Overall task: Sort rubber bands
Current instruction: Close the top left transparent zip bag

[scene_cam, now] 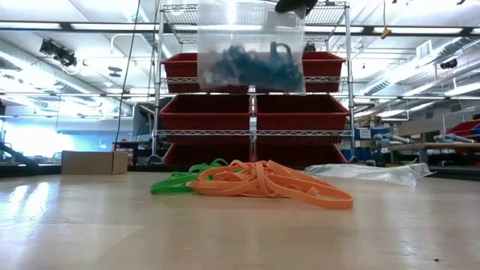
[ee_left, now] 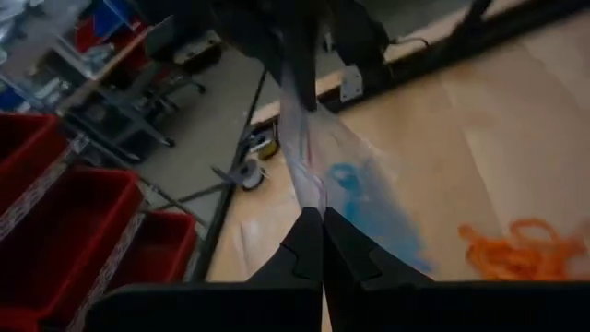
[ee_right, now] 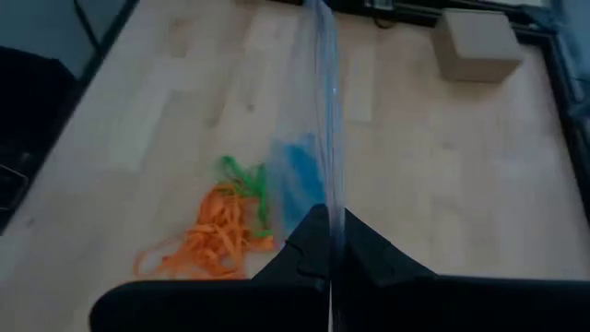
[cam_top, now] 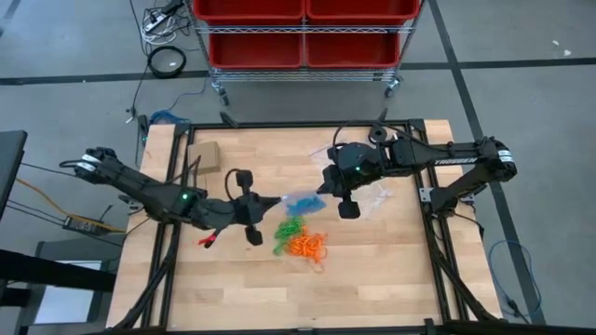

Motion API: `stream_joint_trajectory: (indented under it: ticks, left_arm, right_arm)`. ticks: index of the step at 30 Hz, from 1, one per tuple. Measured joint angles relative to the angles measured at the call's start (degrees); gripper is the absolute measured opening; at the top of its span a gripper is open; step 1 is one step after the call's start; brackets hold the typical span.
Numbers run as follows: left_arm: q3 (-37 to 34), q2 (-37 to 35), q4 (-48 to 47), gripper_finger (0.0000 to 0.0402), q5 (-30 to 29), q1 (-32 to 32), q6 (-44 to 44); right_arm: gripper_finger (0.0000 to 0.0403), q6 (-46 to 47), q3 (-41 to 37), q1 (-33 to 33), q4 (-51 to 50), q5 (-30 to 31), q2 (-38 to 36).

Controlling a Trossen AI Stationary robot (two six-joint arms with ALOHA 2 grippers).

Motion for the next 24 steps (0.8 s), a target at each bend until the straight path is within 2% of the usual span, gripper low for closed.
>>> stream_joint_trajectory:
  ticks: [2, 4, 5, 7, 8, 11, 12, 15, 20, 24]
  left_arm:
    - [0.4, -0.1, -0.1, 0.0, 0.3, 0.7, -0.8]
    - [0.5, -0.3, -0.2, 0.0, 4.2, 1.5, -0.8]
    - [0.5, -0.3, -0.2, 0.0, 4.3, 1.9, -0.9]
    - [0.5, -0.3, -1.1, 0.0, 1.6, 2.4, -1.5]
    - [0.5, -0.3, -1.9, 0.0, 2.3, 2.9, -1.5]
    - [0.5, -0.3, -3.3, 0.0, 10.5, 4.5, -3.1]
    - [0.5, -0.3, -3.5, 0.0, 10.4, 4.9, -4.1]
    - [0.5, -0.3, -4.1, 0.0, 8.8, 5.8, -4.5]
    - [0.5, -0.3, -3.4, 0.0005, 9.4, 5.8, -4.7]
    - [0.5, -0.6, -3.0, 0.005, 7.5, 5.9, -5.3]
  right_arm:
    - [0.0, 0.3, 0.0, -0.1, 0.6, 0.5, 0.0]
    - [0.0, 0.5, 0.0, -0.3, 0.7, -4.3, 0.0]
    - [0.0, 0.5, 0.0, -0.3, 0.9, -4.7, 0.0]
    - [0.0, 0.5, 0.0, -0.1, 0.7, 0.6, 0.0]
    - [0.0, 0.6, 0.0, 0.0, 0.2, 1.6, 0.0]
    - [0.0, 1.5, 0.0, -0.4, -0.4, -7.0, 0.0]
    - [0.0, 1.4, 0.0, -0.4, 0.0, -7.4, 0.0]
    - [0.0, 1.1, 0.0, 0.1, -0.6, -0.8, 0.0]
    - [0.0, 0.4, 0.0, -0.3, -0.6, -0.9, 0.0]
    - [0.0, 0.2, 0.0, -0.2, -0.6, -0.9, 0.0]
